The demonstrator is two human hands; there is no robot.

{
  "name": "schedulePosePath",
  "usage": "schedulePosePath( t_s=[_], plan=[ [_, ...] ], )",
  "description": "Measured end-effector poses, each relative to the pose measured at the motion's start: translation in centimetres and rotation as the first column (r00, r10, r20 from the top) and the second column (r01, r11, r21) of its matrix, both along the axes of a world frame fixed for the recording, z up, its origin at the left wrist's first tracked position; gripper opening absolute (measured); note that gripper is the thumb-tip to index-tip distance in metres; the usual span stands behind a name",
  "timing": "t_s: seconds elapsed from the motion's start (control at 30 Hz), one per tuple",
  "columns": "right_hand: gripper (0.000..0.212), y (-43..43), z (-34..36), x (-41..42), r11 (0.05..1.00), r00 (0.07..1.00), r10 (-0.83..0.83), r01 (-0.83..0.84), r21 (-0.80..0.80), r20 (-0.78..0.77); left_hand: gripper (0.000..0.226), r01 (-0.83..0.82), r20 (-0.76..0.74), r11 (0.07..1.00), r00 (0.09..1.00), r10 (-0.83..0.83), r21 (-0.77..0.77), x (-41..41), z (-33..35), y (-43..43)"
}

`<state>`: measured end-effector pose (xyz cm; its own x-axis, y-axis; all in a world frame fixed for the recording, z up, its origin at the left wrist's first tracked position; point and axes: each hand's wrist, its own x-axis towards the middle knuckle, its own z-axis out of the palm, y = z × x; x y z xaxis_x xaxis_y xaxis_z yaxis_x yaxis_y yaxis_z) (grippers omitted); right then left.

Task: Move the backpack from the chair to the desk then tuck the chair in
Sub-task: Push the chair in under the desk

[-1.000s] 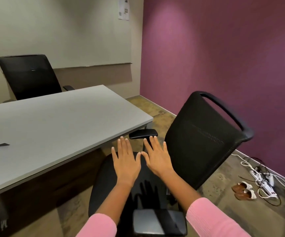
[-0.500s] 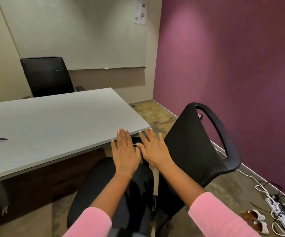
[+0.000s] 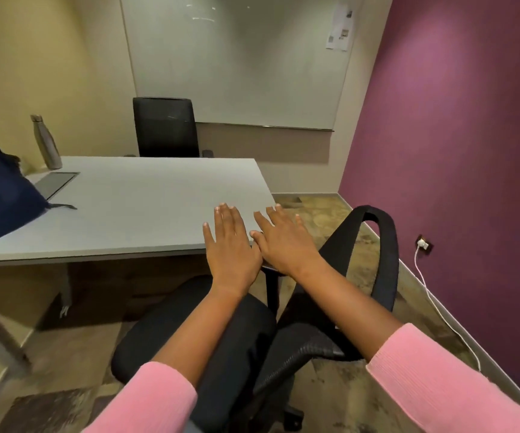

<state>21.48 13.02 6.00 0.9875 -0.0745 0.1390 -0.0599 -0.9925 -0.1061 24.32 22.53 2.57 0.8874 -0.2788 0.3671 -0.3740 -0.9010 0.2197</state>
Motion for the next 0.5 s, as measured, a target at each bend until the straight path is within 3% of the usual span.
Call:
schedulePosePath(
  t_s=[0.5],
  plan=[
    [0.049,-9.9,0.7,0.8,0.971,0.972,0.235,-0.235,0.05,0.007,0.061,-0.14,-0.091,0.984,0.985,0.15,0.107,-0.9,1.9,-9.0]
  ],
)
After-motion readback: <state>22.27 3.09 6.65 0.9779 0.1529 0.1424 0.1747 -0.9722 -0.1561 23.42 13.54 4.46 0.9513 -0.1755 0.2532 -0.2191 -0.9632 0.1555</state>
